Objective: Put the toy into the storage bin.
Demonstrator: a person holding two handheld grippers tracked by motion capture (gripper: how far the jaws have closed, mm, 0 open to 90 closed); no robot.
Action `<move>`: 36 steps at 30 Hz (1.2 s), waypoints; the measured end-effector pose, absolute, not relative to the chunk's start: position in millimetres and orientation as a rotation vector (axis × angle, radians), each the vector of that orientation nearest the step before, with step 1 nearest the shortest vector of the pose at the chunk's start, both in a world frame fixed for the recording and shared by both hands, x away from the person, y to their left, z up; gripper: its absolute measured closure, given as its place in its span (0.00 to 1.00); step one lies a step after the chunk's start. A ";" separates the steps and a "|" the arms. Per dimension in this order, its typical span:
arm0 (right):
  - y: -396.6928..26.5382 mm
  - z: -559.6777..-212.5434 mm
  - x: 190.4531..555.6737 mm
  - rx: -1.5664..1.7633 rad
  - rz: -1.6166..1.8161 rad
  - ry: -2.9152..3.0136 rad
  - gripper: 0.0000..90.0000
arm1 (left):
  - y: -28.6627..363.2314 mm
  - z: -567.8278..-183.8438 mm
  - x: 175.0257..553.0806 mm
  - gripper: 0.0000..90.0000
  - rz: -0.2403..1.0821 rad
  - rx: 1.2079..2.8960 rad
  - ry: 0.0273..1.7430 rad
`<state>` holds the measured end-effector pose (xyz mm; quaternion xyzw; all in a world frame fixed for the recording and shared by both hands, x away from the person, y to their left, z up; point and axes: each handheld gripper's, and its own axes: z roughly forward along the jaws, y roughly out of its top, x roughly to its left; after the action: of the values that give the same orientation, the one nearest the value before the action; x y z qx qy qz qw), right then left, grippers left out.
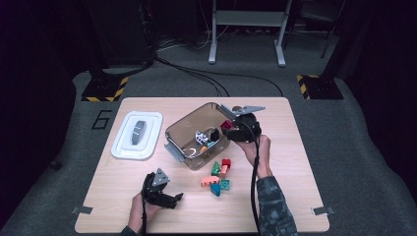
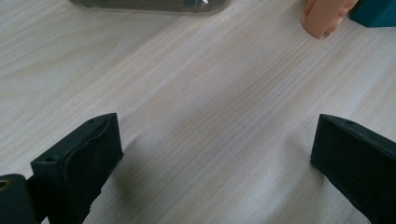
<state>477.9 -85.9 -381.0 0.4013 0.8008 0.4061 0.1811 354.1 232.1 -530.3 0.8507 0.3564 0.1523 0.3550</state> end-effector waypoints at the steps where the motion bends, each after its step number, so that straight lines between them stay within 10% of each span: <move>1: -79.5 -382.8 484.6 1.152 1.141 2.274 0.52 | 232.0 -530.4 354.1 0.02 0.394 2.197 0.922; 27: -66.5 -388.6 491.6 1.189 1.029 2.363 0.51 | 232.1 -530.4 354.1 0.02 0.393 2.198 0.922; 36: -72.2 -382.9 480.6 1.188 1.079 2.326 0.30 | 231.8 -530.8 354.0 0.02 0.399 2.192 0.922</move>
<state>480.6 -72.2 -382.9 0.4151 0.8129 0.3770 0.1572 354.0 231.8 -530.8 0.8491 0.3572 0.1544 0.3572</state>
